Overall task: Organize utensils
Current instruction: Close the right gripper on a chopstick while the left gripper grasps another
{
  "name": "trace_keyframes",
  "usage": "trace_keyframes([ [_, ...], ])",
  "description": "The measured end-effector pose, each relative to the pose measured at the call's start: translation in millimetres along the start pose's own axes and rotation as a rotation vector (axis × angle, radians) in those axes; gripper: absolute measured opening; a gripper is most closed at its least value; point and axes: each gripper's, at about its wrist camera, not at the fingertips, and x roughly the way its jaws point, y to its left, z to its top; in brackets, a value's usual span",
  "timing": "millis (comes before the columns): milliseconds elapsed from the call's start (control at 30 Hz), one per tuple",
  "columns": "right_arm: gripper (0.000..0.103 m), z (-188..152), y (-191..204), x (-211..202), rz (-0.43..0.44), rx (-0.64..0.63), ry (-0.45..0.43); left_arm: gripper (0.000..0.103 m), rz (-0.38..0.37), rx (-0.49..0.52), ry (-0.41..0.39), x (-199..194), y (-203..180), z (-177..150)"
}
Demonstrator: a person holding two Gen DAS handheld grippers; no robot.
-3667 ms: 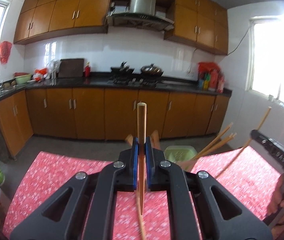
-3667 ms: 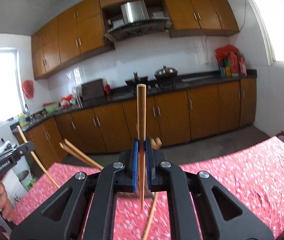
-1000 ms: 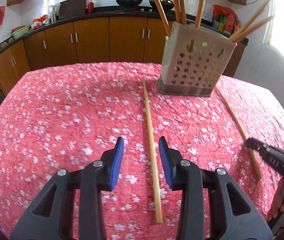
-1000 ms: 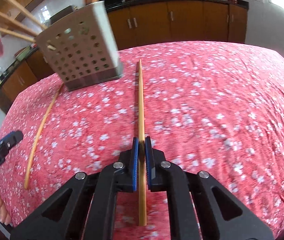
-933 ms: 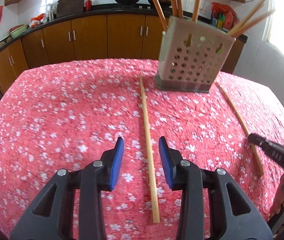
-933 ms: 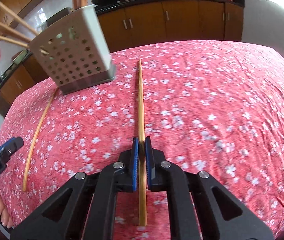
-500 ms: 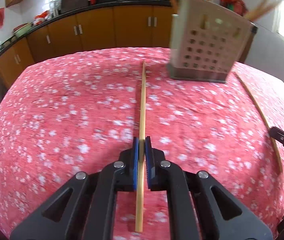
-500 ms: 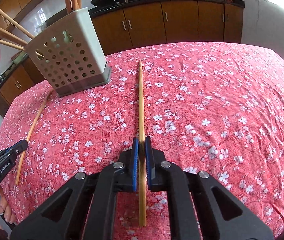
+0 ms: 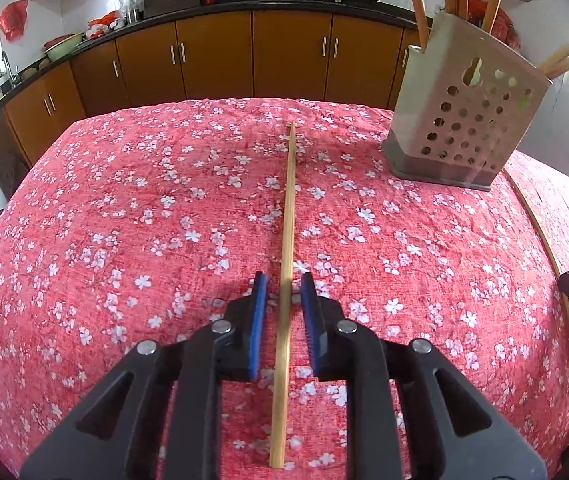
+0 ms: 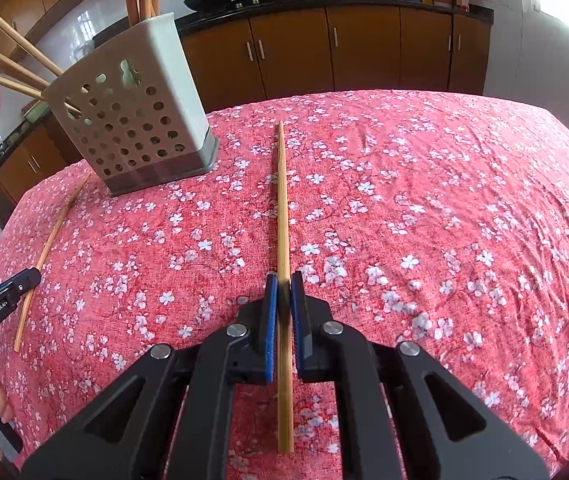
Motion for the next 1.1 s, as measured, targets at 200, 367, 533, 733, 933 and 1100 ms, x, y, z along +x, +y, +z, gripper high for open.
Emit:
trace_keyframes([
  [200, 0.009, -1.7, 2.3, -1.0, -0.013, -0.010, 0.000, 0.020, -0.016, -0.014, -0.001, -0.1, 1.1, -0.3],
  [367, 0.009, -1.8, 2.0, -1.3, -0.013, -0.011, 0.000, 0.020, -0.013, -0.011, -0.001, -2.0, 4.1, -1.4],
  [533, 0.009, -1.9, 1.5, -1.2, -0.013, -0.012, 0.000, 0.020, -0.014, -0.013, -0.001, -1.8, 2.6, -1.2],
  [733, 0.009, -1.9, 1.6, -1.4, -0.014, -0.012, 0.000, 0.020, -0.013, -0.013, 0.000, -1.6, 1.8, -1.2],
  [933, 0.009, -1.9, 1.8, -1.1, -0.014, -0.012, 0.000, 0.021, -0.013, -0.013, 0.000, -1.5, 1.5, -1.3],
  [1100, 0.009, -1.8, 1.9, -1.2, -0.015, -0.012, 0.000, 0.021, -0.013, -0.014, 0.000, -1.4, 1.0, -1.3],
])
